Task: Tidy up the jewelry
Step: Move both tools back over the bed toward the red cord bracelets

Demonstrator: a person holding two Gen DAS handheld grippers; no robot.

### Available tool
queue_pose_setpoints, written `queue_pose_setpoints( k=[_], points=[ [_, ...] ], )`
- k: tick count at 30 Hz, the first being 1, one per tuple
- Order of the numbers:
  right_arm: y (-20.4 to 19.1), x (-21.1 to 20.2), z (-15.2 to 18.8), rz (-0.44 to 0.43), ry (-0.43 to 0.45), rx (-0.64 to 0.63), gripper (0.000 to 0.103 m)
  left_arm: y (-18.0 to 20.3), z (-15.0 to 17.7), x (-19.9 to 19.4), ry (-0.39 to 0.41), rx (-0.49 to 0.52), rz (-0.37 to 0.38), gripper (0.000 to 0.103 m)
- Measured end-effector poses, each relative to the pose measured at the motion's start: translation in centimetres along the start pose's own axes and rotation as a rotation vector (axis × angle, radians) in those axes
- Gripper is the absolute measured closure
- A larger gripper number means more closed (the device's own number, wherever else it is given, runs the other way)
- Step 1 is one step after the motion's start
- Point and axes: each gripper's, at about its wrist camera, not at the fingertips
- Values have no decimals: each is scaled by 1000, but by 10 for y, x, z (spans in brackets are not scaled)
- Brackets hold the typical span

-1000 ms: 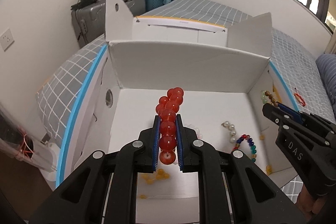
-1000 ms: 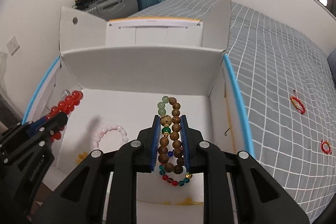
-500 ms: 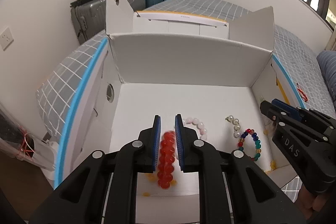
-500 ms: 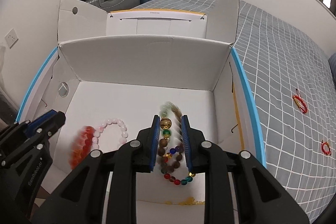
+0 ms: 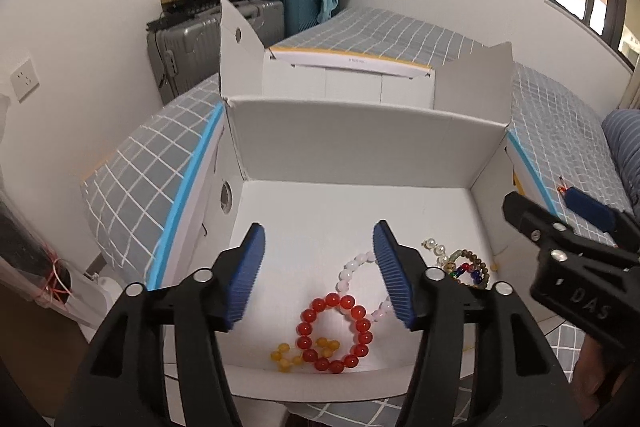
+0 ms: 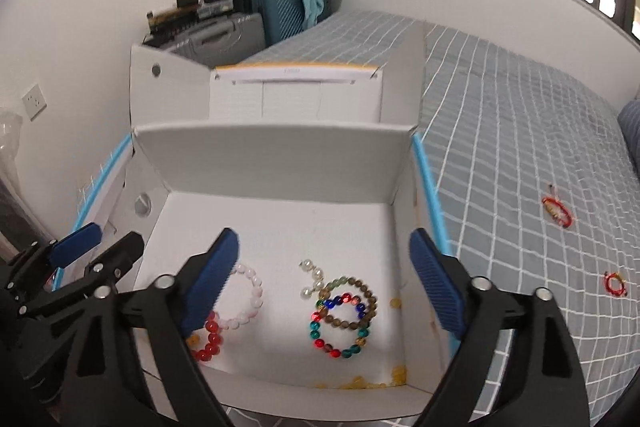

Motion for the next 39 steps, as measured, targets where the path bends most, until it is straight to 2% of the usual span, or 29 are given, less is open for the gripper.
queue_pose_setpoints(
  k=[1, 3, 7, 13, 21, 29, 35, 39],
  points=[
    [3, -4, -1, 3, 10, 4, 13, 0, -1, -3, 9, -5, -1, 34],
    [6, -10, -2, 10, 22, 8, 8, 2, -2, -8, 24, -3, 0, 32],
    [16, -18, -1, 30, 41, 25, 8, 9, -4, -19, 48, 6, 9, 20],
    [39, -37, 2, 52, 70, 38, 8, 25, -3, -36, 76, 27, 37, 9],
    [86, -65, 18, 125, 100, 84, 8, 68, 3, -44, 91, 79, 74, 6],
    [150, -82, 53, 224, 77, 177, 8, 127, 16, -38, 77, 156, 133, 6],
    [204, -101, 92, 321, 40, 257, 8, 186, 30, -30, 49, 240, 264, 6],
    [239, -111, 121, 402, 0, 298, 8, 233, 44, -24, 29, 309, 303, 6]
  ],
)
Point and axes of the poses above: each gripper's, at about its wrist camera, not at the fingertips, and x roughly the way its jaws point, y to its right, z to its underside, and after that the axes turned 11 degrees about -x, right-handed
